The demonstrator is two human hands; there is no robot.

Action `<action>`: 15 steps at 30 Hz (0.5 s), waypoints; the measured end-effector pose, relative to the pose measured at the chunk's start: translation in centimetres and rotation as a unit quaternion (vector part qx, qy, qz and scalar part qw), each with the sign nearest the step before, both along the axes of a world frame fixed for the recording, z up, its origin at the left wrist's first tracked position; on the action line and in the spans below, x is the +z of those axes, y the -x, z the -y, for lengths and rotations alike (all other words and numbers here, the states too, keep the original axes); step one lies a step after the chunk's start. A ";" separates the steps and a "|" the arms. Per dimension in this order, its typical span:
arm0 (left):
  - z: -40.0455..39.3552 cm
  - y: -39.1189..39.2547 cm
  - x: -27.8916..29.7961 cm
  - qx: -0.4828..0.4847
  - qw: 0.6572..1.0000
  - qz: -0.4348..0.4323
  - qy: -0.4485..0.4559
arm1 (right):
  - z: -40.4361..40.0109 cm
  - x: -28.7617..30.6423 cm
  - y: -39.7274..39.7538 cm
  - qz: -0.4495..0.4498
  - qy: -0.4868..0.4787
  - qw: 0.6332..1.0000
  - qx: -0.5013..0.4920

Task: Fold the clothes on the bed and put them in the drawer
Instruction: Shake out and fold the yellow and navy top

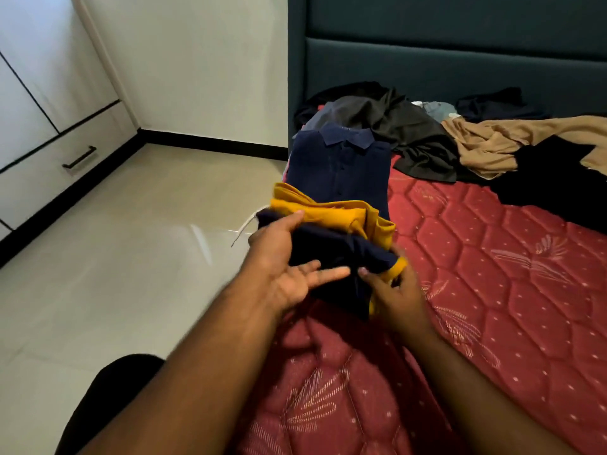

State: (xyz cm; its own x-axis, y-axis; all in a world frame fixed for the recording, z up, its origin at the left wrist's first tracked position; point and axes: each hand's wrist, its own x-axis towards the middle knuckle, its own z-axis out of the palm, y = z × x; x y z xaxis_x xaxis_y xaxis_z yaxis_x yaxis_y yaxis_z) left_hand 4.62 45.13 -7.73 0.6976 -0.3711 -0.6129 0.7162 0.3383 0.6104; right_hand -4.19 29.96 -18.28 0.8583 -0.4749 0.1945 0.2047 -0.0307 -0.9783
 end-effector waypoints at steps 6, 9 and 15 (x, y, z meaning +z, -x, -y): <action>-0.7 -3.5 -9.5 -0.208 0.704 0.388 -0.557 | 2.9 -1.5 -3.0 -0.214 -0.233 0.949 0.012; -0.5 -4.2 -10.2 -0.166 0.613 0.413 -0.652 | 3.6 -1.5 -3.4 -0.214 -0.206 0.955 -0.018; 0.4 -8.2 -10.3 -0.129 0.816 0.364 -0.430 | 4.9 -1.2 -3.3 -0.247 -0.053 0.966 -0.058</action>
